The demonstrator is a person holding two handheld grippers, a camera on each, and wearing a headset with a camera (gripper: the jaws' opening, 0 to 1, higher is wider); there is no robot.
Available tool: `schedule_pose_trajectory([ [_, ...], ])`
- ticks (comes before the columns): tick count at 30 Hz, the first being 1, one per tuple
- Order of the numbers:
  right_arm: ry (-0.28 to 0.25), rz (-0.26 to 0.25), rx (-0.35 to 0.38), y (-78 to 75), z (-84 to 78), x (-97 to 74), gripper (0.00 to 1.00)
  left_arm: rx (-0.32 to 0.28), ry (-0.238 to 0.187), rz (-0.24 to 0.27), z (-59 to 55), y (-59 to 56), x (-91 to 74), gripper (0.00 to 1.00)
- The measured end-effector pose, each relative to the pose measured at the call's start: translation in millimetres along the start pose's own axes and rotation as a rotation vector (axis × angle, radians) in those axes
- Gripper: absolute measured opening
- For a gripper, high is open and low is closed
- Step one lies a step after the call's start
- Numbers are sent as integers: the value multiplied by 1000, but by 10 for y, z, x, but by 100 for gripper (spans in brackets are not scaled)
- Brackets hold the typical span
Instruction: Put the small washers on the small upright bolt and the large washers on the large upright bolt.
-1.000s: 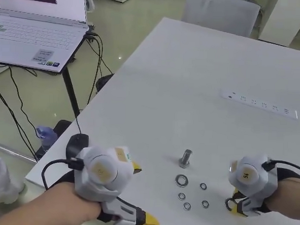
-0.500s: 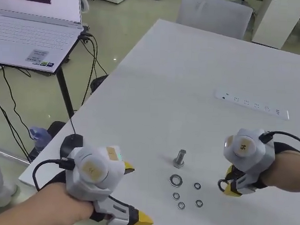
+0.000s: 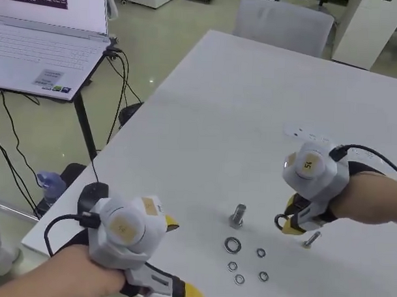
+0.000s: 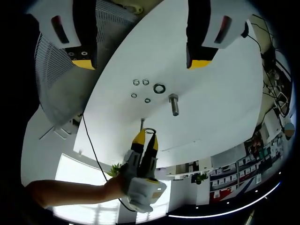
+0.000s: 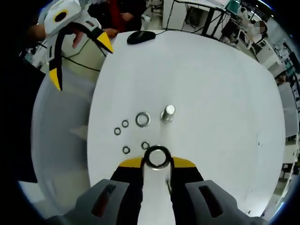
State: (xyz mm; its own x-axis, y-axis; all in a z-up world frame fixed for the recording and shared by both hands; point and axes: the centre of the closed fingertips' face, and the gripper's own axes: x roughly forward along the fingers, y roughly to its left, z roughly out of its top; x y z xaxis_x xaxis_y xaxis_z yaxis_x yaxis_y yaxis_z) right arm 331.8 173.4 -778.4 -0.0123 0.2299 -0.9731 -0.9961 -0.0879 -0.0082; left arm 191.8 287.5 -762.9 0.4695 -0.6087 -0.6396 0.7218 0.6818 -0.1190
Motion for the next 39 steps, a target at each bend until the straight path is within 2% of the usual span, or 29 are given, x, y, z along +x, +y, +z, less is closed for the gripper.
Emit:
schedule_pose_trajectory([
  [9,-10,-10,-30,-123,293,33,21,-4,-6,-11,20,10,36,81],
  [12,-1,-6,-49,-147,363,71,21,-7,-6,-14,16,4,53,83],
  [19,-6,-2,-43,-188,484,177,21,-4,-7,-25,1,-11,96,86],
  [23,2,3,-43,-203,518,251,21,4,0,-28,-4,-12,105,88],
  [30,17,4,-47,-243,581,369,21,-21,-38,-27,53,19,118,93],
  [36,25,11,-38,-256,612,452,21,-20,-39,-33,68,36,133,95],
  [39,37,16,-34,-254,599,486,21,-25,-56,-46,108,14,155,98],
])
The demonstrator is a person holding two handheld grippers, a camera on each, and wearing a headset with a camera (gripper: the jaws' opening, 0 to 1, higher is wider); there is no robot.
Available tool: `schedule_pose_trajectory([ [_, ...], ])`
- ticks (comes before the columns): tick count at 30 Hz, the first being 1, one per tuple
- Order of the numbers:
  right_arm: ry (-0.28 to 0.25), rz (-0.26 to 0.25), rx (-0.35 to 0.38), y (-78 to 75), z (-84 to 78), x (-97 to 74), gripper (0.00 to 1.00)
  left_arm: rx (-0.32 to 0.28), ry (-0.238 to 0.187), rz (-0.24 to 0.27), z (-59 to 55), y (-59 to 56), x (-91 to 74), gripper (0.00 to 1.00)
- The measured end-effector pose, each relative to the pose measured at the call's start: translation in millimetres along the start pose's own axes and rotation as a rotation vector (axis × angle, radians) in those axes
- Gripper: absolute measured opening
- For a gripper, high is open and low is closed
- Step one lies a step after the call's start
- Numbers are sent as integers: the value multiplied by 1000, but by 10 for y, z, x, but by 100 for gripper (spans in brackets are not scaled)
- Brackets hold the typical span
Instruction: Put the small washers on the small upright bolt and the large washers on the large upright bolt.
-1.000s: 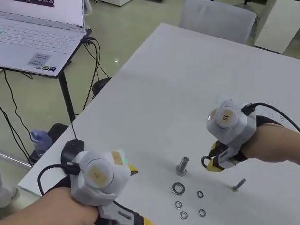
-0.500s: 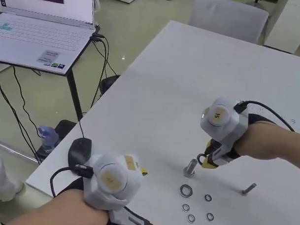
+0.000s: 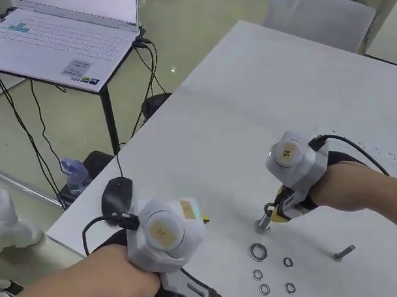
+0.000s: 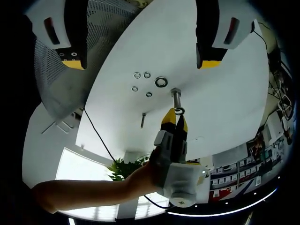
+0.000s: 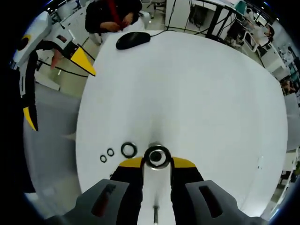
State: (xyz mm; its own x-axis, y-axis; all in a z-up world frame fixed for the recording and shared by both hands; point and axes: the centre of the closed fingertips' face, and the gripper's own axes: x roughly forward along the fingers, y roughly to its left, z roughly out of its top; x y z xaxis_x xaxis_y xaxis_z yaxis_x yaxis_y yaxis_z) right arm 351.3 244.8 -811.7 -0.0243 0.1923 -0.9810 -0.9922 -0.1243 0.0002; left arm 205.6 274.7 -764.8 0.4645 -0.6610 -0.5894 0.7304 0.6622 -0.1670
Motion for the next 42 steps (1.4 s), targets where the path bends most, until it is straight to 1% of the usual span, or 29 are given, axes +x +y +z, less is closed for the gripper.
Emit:
schedule_pose_trajectory([
  [2,10,3,0,3,-20,15,21,13,4,1,8,-4,16,99],
  [3,3,9,6,8,-9,7,21,16,6,1,9,-5,20,99],
  [7,4,17,13,21,-2,13,21,9,-2,-3,36,-7,27,99],
  [10,9,23,13,49,-6,25,21,14,4,-7,27,-11,38,99],
  [14,15,20,9,49,-11,41,21,16,8,-12,18,-19,40,99],
  [19,19,26,20,39,-15,101,21,21,-11,2,69,-7,15,98],
  [21,22,28,21,36,-17,142,21,23,-8,0,73,-10,13,98],
  [28,35,27,21,38,-35,265,21,23,-5,3,58,5,-4,97],
  [32,39,20,28,34,-42,313,21,21,0,3,27,9,-12,97],
  [35,52,13,29,39,-63,363,21,22,4,2,5,10,-14,97],
  [42,56,14,38,55,-94,460,21,20,13,-1,-25,10,-15,96],
])
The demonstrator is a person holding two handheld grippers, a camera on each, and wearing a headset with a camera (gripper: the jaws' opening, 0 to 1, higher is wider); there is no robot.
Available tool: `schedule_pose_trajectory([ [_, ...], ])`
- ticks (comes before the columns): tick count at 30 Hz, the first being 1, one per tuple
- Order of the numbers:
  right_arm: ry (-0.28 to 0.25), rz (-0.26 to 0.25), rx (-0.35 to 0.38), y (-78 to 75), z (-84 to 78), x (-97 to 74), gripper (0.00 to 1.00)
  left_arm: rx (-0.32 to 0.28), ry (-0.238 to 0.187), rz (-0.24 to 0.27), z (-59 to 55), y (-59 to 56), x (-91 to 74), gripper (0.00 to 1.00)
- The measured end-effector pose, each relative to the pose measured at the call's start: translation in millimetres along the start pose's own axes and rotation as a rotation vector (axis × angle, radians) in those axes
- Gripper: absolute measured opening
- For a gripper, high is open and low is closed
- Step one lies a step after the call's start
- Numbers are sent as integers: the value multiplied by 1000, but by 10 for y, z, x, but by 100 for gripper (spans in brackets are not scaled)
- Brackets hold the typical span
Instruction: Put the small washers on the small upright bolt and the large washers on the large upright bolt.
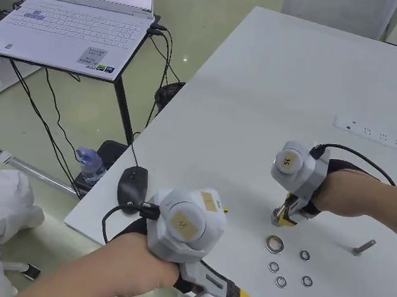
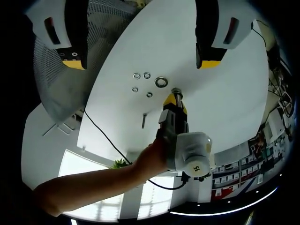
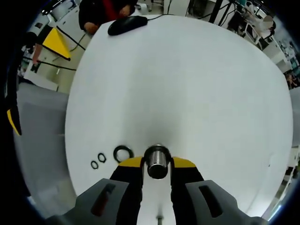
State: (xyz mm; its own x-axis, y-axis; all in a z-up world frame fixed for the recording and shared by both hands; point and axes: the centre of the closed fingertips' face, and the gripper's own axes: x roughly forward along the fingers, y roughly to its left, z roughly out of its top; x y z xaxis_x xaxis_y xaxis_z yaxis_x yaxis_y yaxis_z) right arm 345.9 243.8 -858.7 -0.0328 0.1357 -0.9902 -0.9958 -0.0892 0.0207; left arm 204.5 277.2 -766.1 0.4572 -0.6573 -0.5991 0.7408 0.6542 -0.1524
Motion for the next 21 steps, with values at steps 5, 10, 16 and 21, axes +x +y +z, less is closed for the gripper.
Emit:
schedule_pose_trajectory([
  [5,-1,0,7,-11,-11,43,21,-14,-5,3,-8,-1,-6,96],
  [10,-2,-1,16,-25,-14,90,21,-8,1,-2,-12,-22,11,95],
  [16,-9,-5,20,-37,5,83,22,-12,-2,1,1,-3,-2,95],
  [21,-5,-10,13,-28,6,80,23,-9,-2,2,1,6,-15,94],
])
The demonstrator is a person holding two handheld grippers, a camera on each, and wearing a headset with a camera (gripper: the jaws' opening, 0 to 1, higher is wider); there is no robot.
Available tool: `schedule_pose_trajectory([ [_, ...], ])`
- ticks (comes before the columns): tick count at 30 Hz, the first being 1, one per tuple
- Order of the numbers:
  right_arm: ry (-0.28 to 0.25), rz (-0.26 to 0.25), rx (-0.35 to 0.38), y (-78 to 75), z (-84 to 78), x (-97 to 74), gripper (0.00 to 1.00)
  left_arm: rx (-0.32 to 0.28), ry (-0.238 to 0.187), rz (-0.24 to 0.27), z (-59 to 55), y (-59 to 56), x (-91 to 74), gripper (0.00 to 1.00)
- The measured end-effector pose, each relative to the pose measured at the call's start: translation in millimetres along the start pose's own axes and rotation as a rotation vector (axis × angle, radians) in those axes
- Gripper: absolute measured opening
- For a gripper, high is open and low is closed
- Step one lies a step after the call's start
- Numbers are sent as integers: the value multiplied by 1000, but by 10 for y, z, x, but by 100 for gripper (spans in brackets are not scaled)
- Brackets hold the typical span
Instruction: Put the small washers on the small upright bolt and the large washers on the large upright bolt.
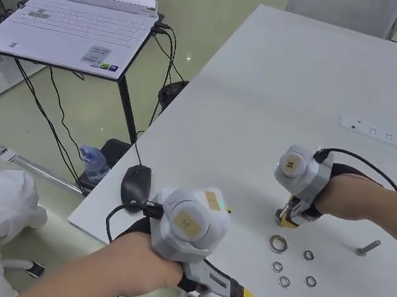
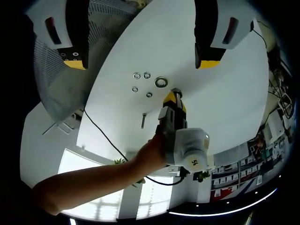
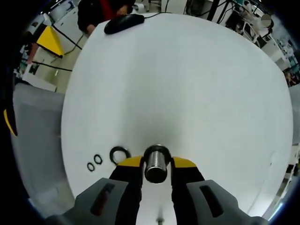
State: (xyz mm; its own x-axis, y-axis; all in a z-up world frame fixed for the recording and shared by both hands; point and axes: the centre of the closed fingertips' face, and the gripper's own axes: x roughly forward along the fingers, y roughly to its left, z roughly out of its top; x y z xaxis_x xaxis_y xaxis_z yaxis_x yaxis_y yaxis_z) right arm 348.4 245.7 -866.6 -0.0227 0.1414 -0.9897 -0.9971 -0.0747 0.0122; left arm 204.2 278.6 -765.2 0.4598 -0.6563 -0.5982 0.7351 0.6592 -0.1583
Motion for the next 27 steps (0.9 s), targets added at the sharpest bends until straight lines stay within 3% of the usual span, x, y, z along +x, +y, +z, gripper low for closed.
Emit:
schedule_pose_trajectory([
  [9,-4,5,2,8,-14,-3,24,0,12,-4,-40,-36,-11,93],
  [14,-23,12,4,2,-33,-33,33,7,8,-6,6,-57,1,93],
  [27,-106,-6,-48,5,35,-396,33,19,20,-4,8,-33,-6,91],
])
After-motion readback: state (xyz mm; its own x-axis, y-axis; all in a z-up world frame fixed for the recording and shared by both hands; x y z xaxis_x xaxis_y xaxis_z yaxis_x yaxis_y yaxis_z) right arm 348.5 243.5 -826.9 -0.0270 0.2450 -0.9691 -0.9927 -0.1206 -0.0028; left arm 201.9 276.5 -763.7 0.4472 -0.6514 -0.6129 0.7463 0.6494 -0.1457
